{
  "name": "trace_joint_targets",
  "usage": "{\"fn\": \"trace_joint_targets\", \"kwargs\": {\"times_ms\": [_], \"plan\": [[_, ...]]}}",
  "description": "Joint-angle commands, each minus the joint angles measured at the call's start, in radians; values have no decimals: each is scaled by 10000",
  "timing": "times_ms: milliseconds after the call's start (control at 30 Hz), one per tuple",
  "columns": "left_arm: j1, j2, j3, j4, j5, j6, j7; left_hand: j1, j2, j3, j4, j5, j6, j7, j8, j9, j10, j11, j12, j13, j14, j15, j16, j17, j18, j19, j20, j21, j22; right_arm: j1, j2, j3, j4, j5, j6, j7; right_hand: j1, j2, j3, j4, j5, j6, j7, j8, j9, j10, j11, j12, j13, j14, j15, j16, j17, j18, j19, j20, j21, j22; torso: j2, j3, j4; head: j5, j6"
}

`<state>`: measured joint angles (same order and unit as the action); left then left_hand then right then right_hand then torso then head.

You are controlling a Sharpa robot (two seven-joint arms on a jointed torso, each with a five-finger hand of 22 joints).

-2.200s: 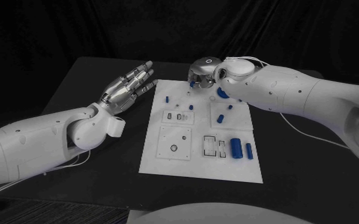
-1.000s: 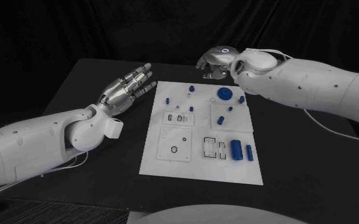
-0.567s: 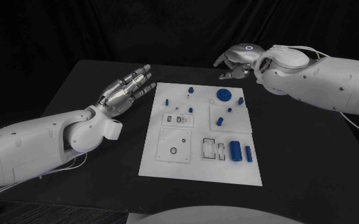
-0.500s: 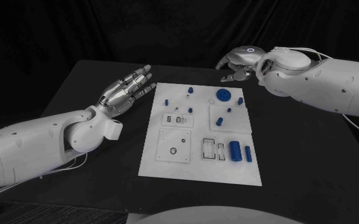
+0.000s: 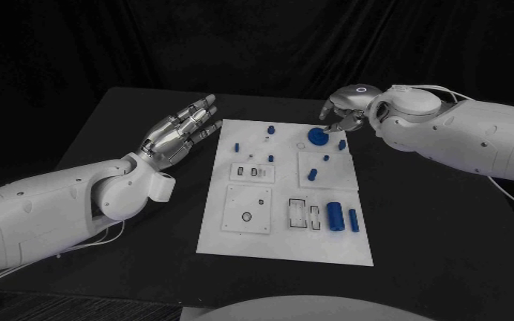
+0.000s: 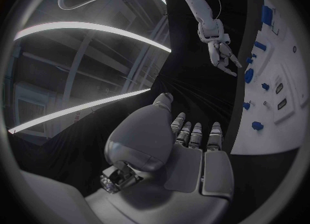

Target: Assemble the parts on the task board

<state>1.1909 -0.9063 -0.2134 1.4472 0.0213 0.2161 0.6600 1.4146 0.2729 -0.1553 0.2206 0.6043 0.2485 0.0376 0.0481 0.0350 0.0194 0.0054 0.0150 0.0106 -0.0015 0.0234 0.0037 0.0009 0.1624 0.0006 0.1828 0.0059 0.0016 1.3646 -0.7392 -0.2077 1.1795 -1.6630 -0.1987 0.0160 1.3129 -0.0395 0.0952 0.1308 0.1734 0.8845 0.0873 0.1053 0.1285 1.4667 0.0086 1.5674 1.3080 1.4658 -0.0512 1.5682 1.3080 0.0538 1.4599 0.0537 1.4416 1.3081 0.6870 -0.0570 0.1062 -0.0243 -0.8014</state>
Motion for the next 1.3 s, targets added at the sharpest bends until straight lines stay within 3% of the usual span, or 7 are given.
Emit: {"fn": "trace_joint_targets", "kwargs": {"times_ms": [33,233,767,1300], "plan": [[-15,3,8,8,-2,171,75,103,30,29,-69,47,-3,-19,51,4,49,5,54,9,15,99,-37,-9,173,-6,55,-59,-16,-128,71,4,-165,-144,-152,-126,-91,-47,-2,65,43,-125,31,-96,-23,1041,-25,34,2628,1050,-99,26,2628,-145,125,-14,71,1627,-24,2,-36,46,-22],[-19,9,8,-2,-2,206,73,103,30,29,-69,47,-3,-19,51,4,49,5,54,9,15,99,-37,-9,173,-6,55,-59,-16,-296,231,4,-395,-134,-378,40,-96,-65,-6,65,38,-178,83,-147,-49,1041,6,34,2628,1050,-72,26,2628,-142,121,-8,64,1626,-44,-4,27,12,-58],[-28,32,8,-41,-2,291,26,104,30,41,-78,49,-21,-22,46,2,40,5,52,6,15,113,-37,-9,173,-6,57,-59,-16,-589,669,5,-973,-104,-640,144,-62,-109,0,29,-11,-193,118,-214,-73,1041,39,34,2628,1050,30,26,2628,-44,-144,75,-271,1390,-22,-23,8,7,-152],[-44,71,8,-88,-2,401,-47,101,34,59,-86,50,-41,-26,41,0,29,0,49,4,15,138,-37,-9,174,-6,62,-59,-16,-801,751,5,-1167,-46,-112,-89,-63,-192,-25,-5,-9,-281,231,-268,-4,1041,123,34,2628,1050,114,26,2628,6,-279,151,-465,1272,-18,-14,5,-16,-252]]}}
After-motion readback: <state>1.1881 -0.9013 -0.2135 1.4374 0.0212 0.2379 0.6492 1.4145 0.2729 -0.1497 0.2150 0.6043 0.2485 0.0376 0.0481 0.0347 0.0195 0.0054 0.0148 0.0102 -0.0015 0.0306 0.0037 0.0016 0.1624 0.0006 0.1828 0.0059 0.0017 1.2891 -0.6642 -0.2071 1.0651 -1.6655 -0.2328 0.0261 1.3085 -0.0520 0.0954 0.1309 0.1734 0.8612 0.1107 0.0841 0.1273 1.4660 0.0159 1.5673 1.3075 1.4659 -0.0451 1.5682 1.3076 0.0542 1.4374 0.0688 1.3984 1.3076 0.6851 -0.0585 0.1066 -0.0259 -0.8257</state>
